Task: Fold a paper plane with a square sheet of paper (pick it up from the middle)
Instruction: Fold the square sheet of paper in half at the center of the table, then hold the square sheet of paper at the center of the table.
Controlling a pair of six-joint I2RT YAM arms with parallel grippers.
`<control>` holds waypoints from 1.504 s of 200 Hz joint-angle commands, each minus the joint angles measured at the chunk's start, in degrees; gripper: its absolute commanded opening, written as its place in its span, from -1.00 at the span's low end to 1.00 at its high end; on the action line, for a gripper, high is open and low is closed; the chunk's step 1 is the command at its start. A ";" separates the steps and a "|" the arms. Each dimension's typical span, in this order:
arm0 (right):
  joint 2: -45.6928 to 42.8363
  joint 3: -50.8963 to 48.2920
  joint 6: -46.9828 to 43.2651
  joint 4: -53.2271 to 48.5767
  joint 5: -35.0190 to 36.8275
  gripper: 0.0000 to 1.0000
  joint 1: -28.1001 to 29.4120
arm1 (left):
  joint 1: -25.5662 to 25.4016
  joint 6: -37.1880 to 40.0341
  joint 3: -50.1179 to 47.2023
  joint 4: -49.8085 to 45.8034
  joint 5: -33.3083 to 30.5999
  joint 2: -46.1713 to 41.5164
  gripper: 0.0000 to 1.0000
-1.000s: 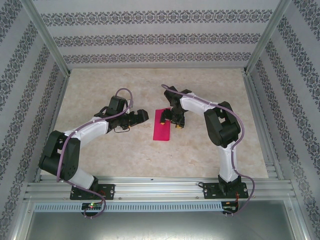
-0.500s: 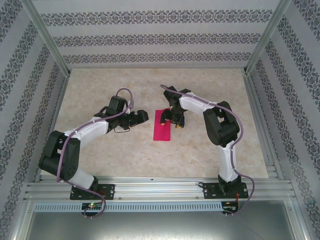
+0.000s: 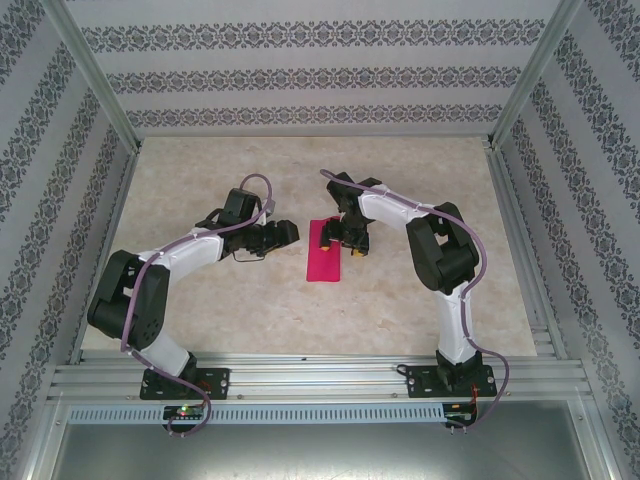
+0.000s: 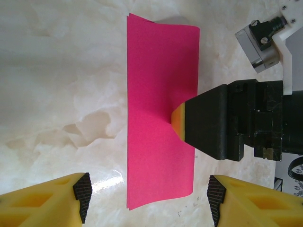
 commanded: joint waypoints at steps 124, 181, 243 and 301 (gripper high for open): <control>2.10 -4.35 3.19 1.89 1.87 0.50 -0.49 | -0.88 -1.01 1.54 1.03 1.64 1.15 0.31; 3.05 -3.91 2.94 1.23 2.52 0.49 -0.05 | -1.65 -1.09 2.32 0.92 1.77 2.12 0.30; 3.52 -4.53 3.55 1.27 3.43 0.52 -0.05 | -2.18 -1.92 3.63 0.78 1.50 4.17 0.17; 3.69 -4.79 3.38 1.36 3.40 0.52 -0.14 | -3.66 -4.96 10.07 -0.12 1.82 11.55 -1.00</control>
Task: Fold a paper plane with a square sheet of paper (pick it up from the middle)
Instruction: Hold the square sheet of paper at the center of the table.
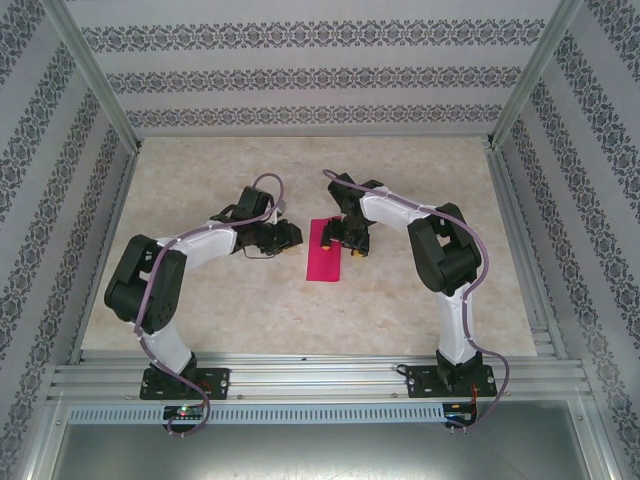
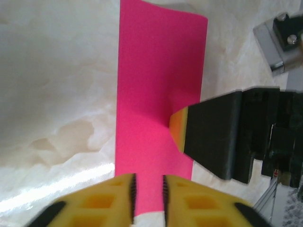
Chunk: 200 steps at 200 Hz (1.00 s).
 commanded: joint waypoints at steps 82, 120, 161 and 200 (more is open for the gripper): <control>5.12 -2.76 0.64 -0.70 2.50 0.51 -0.03 | -3.21 -3.24 12.06 -3.45 1.40 13.38 -1.00; 5.21 -2.80 0.47 -0.83 2.53 0.52 -0.03 | -3.83 -3.18 13.09 -3.87 1.79 15.41 -1.00; 4.89 -3.20 0.52 -0.52 2.39 0.52 0.04 | -4.09 -3.26 12.83 -5.72 -0.43 17.36 -1.00; 3.78 -2.27 0.18 -0.03 1.22 0.53 0.05 | -4.16 -3.01 10.95 -6.34 -1.83 18.46 -1.00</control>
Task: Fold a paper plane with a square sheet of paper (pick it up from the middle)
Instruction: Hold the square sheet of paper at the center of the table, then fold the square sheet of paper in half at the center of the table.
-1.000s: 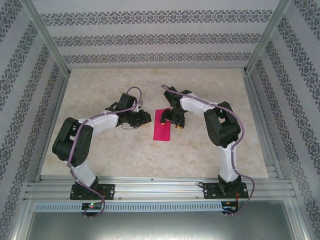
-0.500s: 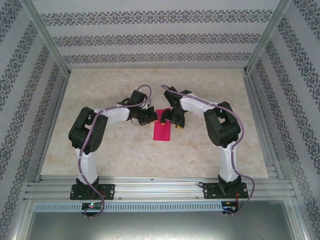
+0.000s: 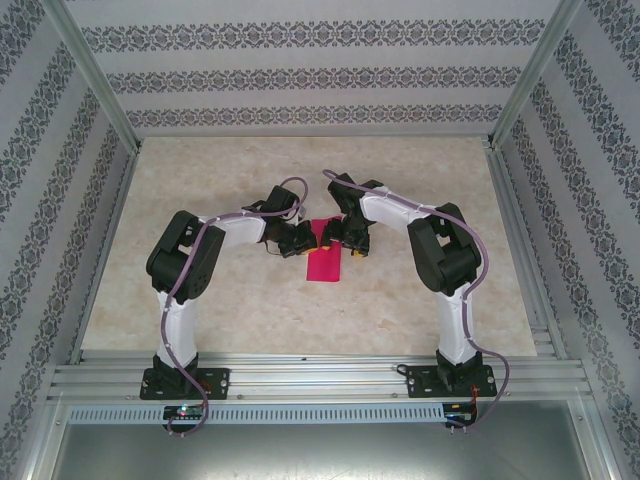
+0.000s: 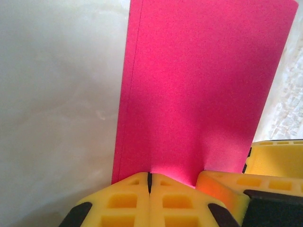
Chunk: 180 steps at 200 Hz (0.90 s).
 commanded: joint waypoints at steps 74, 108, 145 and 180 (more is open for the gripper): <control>-17.61 -13.77 2.40 23.80 -10.63 0.23 -4.45 | -0.75 0.42 -1.37 -3.84 -2.68 2.61 -1.00; -17.37 -19.01 6.33 35.32 -20.12 -0.58 -4.51 | -0.76 0.43 -1.24 -3.76 -2.43 2.77 -1.00; -12.96 -21.74 8.81 40.73 -24.05 -1.00 -4.69 | -0.72 0.55 -1.11 -3.84 -2.23 3.03 -1.00; -10.66 -22.87 7.97 41.46 -24.93 -1.00 -5.43 | -0.77 0.66 -0.95 -4.04 -2.34 3.05 -1.00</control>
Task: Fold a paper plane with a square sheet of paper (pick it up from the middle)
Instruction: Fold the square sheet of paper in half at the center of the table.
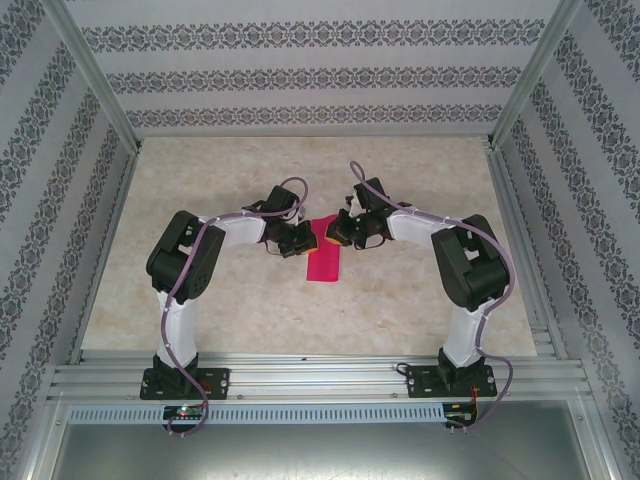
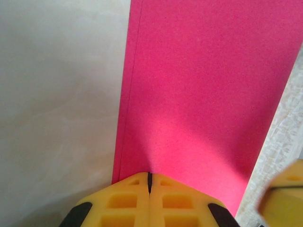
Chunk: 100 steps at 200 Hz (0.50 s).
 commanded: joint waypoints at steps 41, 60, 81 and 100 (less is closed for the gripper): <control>2.85 -4.47 -0.82 5.04 -3.05 -1.00 -1.88 | -0.72 0.77 -0.82 -4.22 -2.20 3.12 -1.00; 3.34 -6.09 -1.72 5.79 -3.38 -1.00 -2.55 | -0.72 0.77 -0.87 -4.26 -2.29 3.22 -1.00; 4.12 -8.02 -2.96 6.74 -3.51 -1.00 -3.28 | -0.72 0.83 -0.74 -4.34 -2.19 3.48 -1.00; 4.43 -10.94 -3.51 9.01 -3.38 -1.00 -4.01 | -0.72 0.95 -0.64 -4.57 -2.29 3.40 -1.00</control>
